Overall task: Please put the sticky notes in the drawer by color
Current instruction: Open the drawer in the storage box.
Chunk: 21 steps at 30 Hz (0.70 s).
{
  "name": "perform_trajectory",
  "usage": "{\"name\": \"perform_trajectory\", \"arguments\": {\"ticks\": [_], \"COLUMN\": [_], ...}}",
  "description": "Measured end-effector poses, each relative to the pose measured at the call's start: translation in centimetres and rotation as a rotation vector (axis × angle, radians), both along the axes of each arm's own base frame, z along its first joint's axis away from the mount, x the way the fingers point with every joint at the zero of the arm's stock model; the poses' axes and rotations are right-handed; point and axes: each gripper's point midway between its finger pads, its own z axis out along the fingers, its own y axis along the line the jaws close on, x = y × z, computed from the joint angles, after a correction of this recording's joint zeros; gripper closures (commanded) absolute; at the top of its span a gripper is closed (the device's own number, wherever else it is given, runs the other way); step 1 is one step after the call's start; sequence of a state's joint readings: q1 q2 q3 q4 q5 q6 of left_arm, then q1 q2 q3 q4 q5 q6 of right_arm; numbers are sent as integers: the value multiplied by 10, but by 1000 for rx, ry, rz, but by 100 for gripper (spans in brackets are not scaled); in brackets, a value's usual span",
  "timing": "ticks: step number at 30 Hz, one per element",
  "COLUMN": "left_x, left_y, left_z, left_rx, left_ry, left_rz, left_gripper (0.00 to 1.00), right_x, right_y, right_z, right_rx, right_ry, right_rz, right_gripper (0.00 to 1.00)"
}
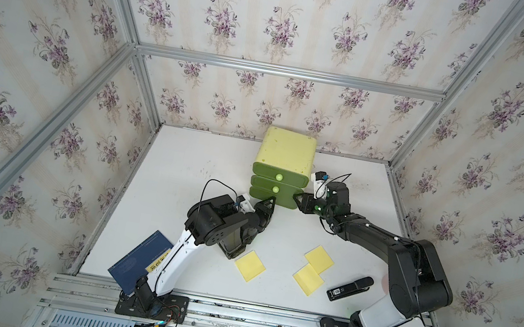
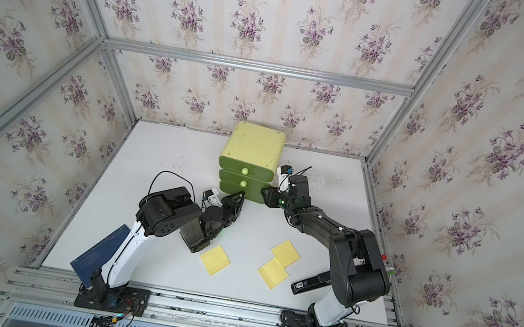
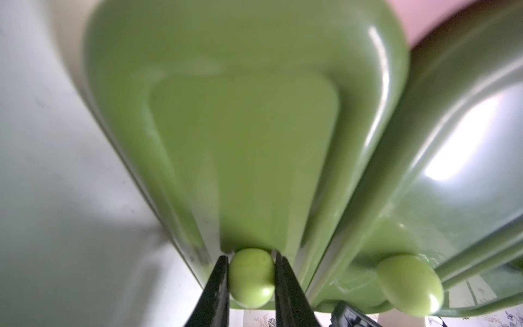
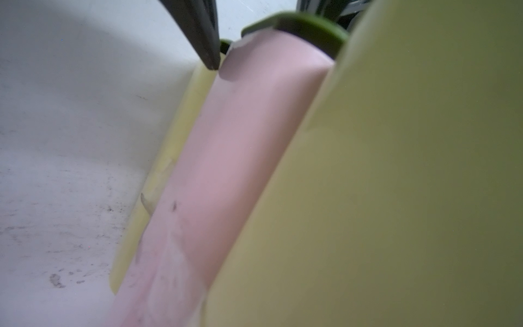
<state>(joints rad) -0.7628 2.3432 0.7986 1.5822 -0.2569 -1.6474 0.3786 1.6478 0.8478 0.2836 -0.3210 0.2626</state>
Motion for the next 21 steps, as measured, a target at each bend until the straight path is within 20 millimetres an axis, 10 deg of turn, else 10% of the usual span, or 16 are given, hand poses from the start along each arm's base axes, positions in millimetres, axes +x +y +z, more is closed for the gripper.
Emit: {"name": "perform_trajectory", "arguments": {"ticks": [21], "left_x": [-79], "left_y": [3], "left_z": [-2], "left_rx": [31], "left_ry": [103], "left_rz": [-94], "left_gripper": [75], "right_x": [11], "right_y": [-2], "right_z": [-1], "right_rx": [-7], "right_ry": [14], "right_rz": [-45], "right_gripper": [55]}}
